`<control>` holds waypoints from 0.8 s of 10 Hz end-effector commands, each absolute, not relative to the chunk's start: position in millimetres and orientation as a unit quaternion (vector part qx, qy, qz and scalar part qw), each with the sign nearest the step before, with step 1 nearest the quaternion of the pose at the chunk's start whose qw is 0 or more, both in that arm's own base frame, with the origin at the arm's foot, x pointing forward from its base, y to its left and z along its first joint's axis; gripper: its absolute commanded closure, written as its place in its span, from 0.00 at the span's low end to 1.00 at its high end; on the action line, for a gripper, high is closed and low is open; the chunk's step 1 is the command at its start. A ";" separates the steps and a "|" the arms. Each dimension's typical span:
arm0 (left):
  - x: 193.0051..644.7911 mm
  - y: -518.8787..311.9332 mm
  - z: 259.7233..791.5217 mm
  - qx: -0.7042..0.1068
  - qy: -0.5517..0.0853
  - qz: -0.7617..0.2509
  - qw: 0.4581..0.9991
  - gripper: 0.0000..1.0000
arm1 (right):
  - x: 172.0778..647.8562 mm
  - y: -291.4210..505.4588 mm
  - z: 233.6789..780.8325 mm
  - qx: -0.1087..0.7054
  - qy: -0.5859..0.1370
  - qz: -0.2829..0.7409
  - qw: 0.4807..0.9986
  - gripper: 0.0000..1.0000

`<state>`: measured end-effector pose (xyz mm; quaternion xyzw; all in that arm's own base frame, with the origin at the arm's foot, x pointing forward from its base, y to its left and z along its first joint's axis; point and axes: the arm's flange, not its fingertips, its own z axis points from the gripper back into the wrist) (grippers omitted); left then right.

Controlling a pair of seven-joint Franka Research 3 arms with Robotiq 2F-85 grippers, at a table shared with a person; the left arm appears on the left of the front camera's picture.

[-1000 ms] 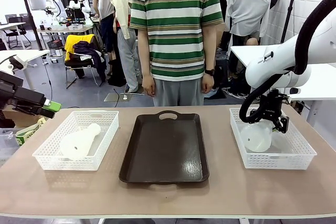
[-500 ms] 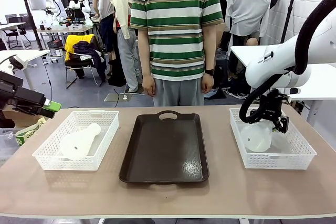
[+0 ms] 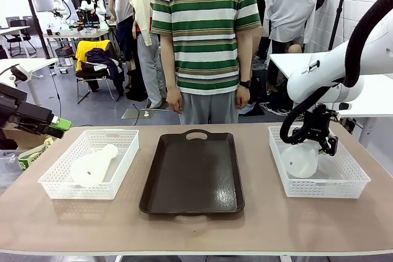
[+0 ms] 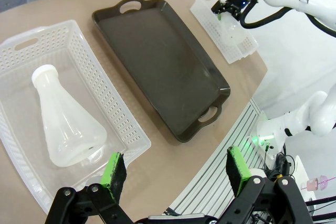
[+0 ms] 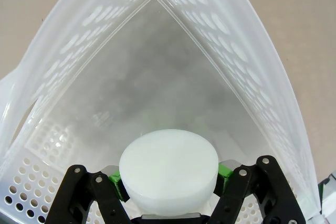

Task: Prepare the laboratory tools.
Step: While moving the picked Big flask to the Handle tray indicated by the person, stop as directed by the person.

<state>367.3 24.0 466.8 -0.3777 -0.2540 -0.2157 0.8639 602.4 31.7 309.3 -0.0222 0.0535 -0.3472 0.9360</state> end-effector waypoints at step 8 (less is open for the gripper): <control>368.1 25.4 465.5 -0.385 -0.263 -0.222 0.856 0.00 | 595.9 28.7 320.4 -0.036 0.057 -0.324 0.944 1.00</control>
